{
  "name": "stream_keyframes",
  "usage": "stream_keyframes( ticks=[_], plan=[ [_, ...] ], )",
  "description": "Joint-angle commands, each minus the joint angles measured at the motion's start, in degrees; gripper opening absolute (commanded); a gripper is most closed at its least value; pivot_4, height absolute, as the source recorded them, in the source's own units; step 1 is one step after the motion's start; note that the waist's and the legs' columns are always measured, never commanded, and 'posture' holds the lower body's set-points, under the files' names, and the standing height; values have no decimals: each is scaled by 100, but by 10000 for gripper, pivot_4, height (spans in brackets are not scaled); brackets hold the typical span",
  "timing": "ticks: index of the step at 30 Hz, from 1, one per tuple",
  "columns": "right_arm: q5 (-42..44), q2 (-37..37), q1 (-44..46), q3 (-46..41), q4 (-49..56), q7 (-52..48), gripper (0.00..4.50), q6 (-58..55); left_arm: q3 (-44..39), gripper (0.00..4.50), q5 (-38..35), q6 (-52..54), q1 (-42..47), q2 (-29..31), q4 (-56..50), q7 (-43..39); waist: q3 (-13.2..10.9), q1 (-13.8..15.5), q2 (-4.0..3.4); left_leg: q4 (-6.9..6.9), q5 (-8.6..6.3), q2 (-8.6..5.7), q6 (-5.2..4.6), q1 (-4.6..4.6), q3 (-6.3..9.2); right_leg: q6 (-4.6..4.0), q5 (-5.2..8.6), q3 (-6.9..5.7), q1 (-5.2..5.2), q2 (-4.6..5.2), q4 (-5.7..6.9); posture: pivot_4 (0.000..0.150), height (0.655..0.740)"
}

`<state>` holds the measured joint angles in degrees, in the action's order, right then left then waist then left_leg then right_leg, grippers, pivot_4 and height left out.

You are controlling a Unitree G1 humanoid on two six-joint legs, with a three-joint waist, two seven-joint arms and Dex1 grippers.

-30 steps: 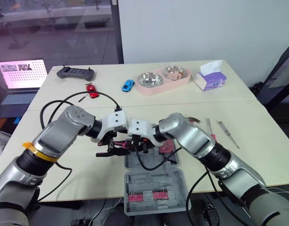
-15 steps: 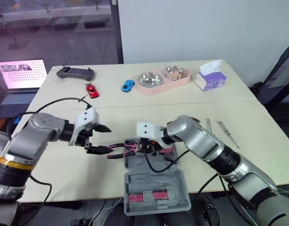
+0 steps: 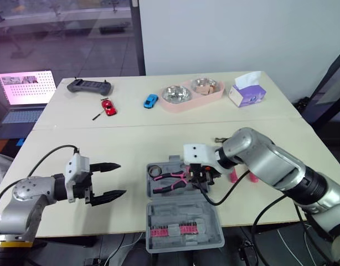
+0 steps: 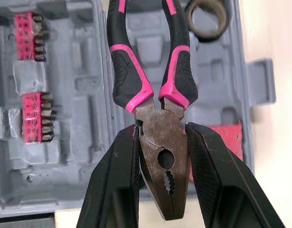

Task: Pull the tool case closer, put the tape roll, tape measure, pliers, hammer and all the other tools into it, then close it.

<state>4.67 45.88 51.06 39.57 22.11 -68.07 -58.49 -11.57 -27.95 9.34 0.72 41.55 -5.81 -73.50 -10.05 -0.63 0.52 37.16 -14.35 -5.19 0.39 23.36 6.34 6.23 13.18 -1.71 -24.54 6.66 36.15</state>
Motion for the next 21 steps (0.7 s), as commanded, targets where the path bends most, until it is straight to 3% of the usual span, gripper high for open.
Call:
stream_keyframes(
  ticks=[1,21],
  plan=[
    [-43,-158,209,19,-34,16,9562,55,-75,45000,27,-211,-23,19,-56,101,0,-2,0,0,0,0,0,0,0,0,0,0,0,0,0,1500,7370],
    [-327,-573,119,357,-673,155,9562,410,89,45000,11,-121,142,83,-172,312,0,-9,0,-1,0,0,0,0,0,0,-1,0,-2,-15,0,1500,7370]
  ],
)
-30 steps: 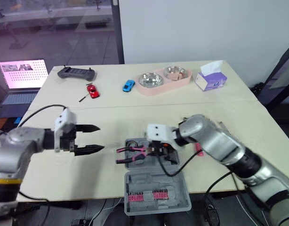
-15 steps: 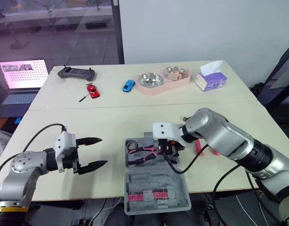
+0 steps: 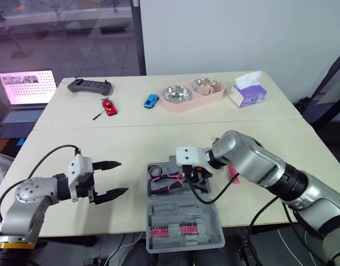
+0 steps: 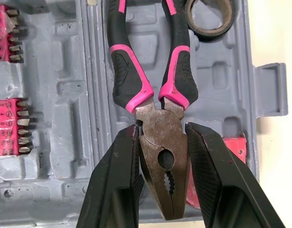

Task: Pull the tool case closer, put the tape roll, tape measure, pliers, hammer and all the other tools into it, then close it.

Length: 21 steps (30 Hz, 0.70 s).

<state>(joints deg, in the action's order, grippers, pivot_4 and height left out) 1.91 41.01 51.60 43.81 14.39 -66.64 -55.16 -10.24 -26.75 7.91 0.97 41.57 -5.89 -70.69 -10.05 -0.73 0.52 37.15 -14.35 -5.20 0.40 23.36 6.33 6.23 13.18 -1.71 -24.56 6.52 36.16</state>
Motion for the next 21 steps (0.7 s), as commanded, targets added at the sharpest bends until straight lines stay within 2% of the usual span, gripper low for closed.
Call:
stream_keyframes(
  ticks=[1,21],
  plan=[
    [-74,-103,50,-37,90,25,9562,85,-43,45000,-107,29,145,81,-149,28,0,1,0,0,0,0,0,0,0,0,0,0,0,-1,0,1500,7370],
    [-349,-400,-196,24,-121,298,9562,35,27,45000,-174,378,280,89,-270,64,0,-4,0,-1,0,2,1,0,1,0,0,1,-1,-4,1,1500,7370]
  ],
)
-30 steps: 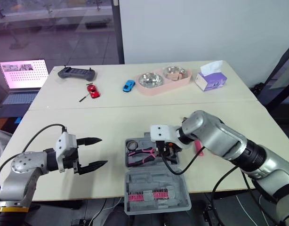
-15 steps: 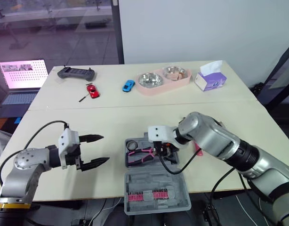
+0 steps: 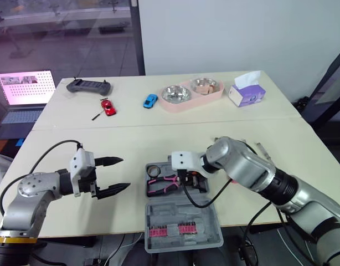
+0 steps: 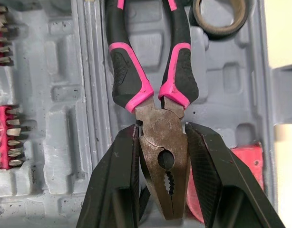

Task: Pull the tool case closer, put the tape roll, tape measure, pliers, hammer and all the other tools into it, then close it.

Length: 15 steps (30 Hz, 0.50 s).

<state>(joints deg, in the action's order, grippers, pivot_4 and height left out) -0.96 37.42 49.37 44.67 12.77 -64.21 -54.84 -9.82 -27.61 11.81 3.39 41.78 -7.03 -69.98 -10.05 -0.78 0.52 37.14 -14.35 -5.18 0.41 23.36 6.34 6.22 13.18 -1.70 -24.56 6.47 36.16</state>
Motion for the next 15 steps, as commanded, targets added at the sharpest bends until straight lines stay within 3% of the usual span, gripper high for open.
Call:
stream_keyframes(
  ticks=[1,15],
  plan=[
    [-65,-45,13,-58,43,57,9562,9,-13,45000,-90,-4,39,67,-161,-7,0,1,0,0,0,0,0,0,0,0,0,0,0,0,0,1500,7370],
    [-164,-144,-329,50,-146,225,9562,-48,-17,45000,-91,0,16,103,-174,-74,0,2,0,0,0,0,0,0,0,0,0,0,1,0,-1,1500,7370]
  ],
)
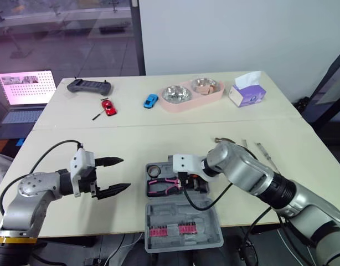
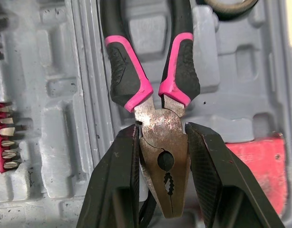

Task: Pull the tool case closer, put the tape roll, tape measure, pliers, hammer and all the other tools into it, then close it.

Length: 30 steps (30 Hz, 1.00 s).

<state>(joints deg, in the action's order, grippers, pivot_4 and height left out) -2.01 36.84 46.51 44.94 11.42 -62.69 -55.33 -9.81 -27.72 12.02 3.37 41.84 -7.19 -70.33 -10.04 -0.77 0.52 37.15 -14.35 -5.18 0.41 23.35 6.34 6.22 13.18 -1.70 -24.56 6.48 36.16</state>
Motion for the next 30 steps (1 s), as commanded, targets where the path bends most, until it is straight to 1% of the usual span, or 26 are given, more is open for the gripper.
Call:
stream_keyframes(
  ticks=[1,10,12,13,14,17,21,24,25,27,28,30],
  plan=[
    [-68,-101,-50,19,-35,80,9562,21,-14,45000,-73,-24,27,99,-147,-43,0,2,0,0,0,0,0,0,0,0,0,0,0,0,0,1500,7370],
    [-43,-345,-138,-169,-336,253,9562,189,-39,45000,-111,-9,36,69,-201,19,0,-21,0,-2,1,3,1,-1,1,-1,0,0,-1,-3,1,1500,7370],
    [-44,-350,-117,-233,-376,276,20150,221,-33,45000,-115,-6,50,68,-186,30,0,-17,0,-2,1,3,1,-1,1,-1,0,0,-1,-3,1,1500,7370],
    [6,-364,-96,-324,-347,277,24119,216,-32,45000,-115,-7,63,70,-174,35,0,-13,0,-2,1,3,2,-1,1,-1,-1,0,0,-3,0,1500,7370],
    [73,-384,-67,-439,-296,275,29521,190,-32,45000,-119,0,77,73,-164,40,0,-8,0,-2,1,2,2,-1,1,-1,-1,0,0,-3,1,1500,7370],
    [310,-400,-18,-740,-9,207,43872,26,-38,45000,-120,-10,94,77,-145,44,0,2,0,-2,1,1,2,-1,1,-1,-1,1,0,-2,0,1500,7370],
    [607,-555,-87,-1114,443,332,43872,-351,-48,45000,-129,5,119,100,-129,36,0,5,0,-1,1,1,1,-1,1,-1,-1,1,1,-2,0,1500,7370],
    [790,-848,-381,-1394,806,705,43872,-682,-58,45000,-141,42,101,114,-171,45,0,3,0,-2,1,2,1,-1,3,-1,-1,1,1,-2,0,1500,7370],
    [805,-919,-646,-1452,989,898,41495,-698,-69,45000,-147,68,84,111,-181,70,1,4,1,-3,1,2,1,-1,3,-1,-1,1,0,-2,0,1500,7370],
    [705,-973,-1122,-1465,1242,1270,35140,-503,-86,45000,-156,103,50,103,-195,108,2,28,2,-5,0,1,1,-1,7,-2,0,1,2,-2,-1,1500,7370],
    [550,-993,-1309,-1437,1295,1518,30659,-255,-94,45000,-160,106,33,100,-207,115,2,28,2,-5,0,-2,1,-1,7,-2,0,1,3,0,-1,1500,7370],
    [466,-952,-1633,-1302,1510,1693,20000,49,-102,45000,-173,131,0,88,-234,128,2,13,1,-1,0,-5,1,-1,4,-1,-1,2,4,2,-1,1500,7370]
  ],
)
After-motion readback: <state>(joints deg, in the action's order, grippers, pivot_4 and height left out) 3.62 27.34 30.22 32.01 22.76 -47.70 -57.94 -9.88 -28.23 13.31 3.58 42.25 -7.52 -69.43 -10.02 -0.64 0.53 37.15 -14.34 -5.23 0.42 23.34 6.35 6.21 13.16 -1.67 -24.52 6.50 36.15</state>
